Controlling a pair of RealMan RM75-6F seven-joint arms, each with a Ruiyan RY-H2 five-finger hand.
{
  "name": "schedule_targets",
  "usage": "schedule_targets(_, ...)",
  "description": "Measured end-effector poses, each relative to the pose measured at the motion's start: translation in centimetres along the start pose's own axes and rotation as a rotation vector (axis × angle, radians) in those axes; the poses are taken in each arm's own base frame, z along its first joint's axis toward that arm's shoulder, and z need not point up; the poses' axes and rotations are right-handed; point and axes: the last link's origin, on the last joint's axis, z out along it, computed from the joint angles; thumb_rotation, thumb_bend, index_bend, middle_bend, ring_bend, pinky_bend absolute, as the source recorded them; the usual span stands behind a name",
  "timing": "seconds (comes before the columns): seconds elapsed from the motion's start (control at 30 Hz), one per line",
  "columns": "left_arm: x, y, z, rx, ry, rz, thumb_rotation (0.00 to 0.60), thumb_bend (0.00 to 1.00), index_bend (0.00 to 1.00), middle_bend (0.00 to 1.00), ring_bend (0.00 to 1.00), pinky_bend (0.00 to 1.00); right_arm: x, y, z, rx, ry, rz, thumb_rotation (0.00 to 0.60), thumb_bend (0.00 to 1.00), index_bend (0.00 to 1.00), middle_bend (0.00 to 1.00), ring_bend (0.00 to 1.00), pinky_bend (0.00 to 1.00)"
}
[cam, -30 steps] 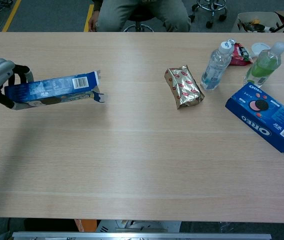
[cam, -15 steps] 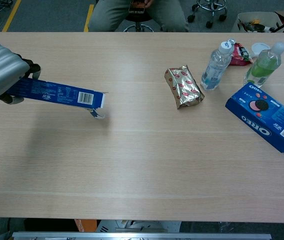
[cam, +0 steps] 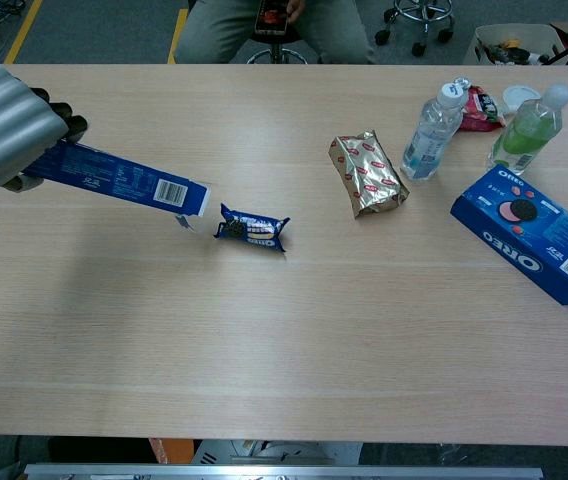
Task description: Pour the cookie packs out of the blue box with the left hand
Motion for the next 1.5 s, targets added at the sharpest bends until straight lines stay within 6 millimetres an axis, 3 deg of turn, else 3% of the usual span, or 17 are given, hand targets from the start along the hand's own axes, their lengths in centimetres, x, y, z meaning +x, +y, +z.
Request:
schedule_targets(0.17,-0.2,-0.3,-0.4,-0.007,0.0,0.054,0.6,0.17,0.5,0.55,0.51,0.66,-0.2,0.0,0.1,0.002,-0.005,0.002,0.6,0.23,0.19,0.25,0.16,0.18)
schedule_targets(0.43,-1.2,1.2,-0.5,-0.051,-0.023,0.147,0.6,0.17,0.48,0.54,0.5,0.66,-0.1,-0.1,0.1,0.002,-0.004,0.001,0.6,0.23,0.19,0.25,0.16,0.18)
schedule_targets(0.67,-1.8,1.7,-0.2,-0.052,-0.046,0.213,0.6,0.19,0.42,0.48,0.48,0.66,-0.2,0.0,-0.1,-0.004,-0.006,0.002,0.6,0.23,0.19,0.25,0.16,0.18)
schedule_targets(0.8,-2.0,1.3,0.0,-0.021,-0.072,0.242,0.6,0.26,0.4,0.47,0.47,0.66,-0.1,0.1,-0.1,-0.003,-0.003,0.002,0.6,0.23,0.19,0.25,0.16,0.18)
schedule_targets(0.97,-2.0,0.4,-0.1,0.008,-0.077,0.253,0.6,0.26,0.39,0.47,0.47,0.66,-0.2,0.1,0.0,-0.001,-0.005,0.004,0.6,0.23,0.19,0.25,0.16,0.18)
schedule_targets(1.5,-2.0,0.7,-0.8,-0.002,-0.069,0.261,0.6,0.27,0.34,0.42,0.46,0.65,-0.4,-0.1,0.1,0.007,-0.013,0.007,0.6,0.23,0.19,0.25,0.16,0.18)
